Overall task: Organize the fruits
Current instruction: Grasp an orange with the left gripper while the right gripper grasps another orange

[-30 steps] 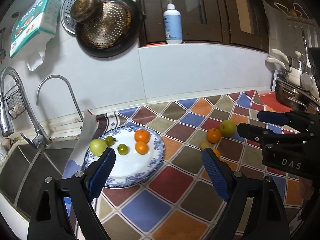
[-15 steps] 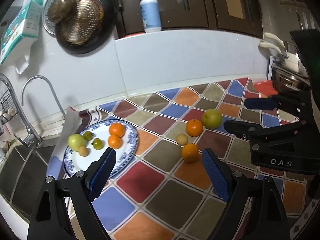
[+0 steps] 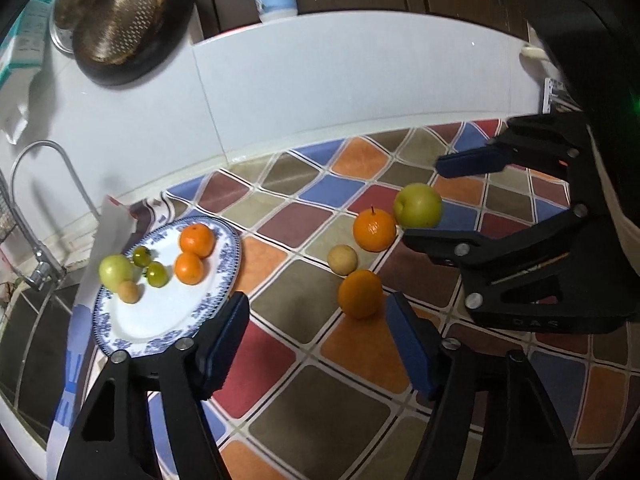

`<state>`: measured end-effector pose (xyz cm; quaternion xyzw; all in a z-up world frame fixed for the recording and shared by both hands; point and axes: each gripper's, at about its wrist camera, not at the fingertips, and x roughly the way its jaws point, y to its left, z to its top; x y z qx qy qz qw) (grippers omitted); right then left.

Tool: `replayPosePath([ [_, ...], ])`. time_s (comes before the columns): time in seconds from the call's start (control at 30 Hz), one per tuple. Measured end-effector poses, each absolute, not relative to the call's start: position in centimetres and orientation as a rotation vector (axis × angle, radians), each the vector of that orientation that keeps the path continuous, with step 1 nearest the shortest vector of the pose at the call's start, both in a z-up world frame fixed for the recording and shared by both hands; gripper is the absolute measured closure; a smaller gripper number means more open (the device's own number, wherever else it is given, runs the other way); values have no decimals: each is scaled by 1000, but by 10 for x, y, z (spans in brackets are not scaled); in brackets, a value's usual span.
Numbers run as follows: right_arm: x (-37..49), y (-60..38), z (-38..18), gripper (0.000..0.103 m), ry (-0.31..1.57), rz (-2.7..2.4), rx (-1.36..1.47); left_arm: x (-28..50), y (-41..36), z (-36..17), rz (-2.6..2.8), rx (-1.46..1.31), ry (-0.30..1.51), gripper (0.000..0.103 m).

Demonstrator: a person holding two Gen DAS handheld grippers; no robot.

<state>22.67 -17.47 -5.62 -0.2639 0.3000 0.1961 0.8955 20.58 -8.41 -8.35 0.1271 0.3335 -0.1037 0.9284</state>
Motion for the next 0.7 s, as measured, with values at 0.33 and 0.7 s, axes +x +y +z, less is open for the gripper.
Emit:
replayPosePath([
  [0.33,263,-169,-76,46,687,498,-646,232,-96,-99,-268,243,728,46],
  [0.7,284,-162,-92,52,729,577,-729,252,-99,-116,-332,221,811,63],
])
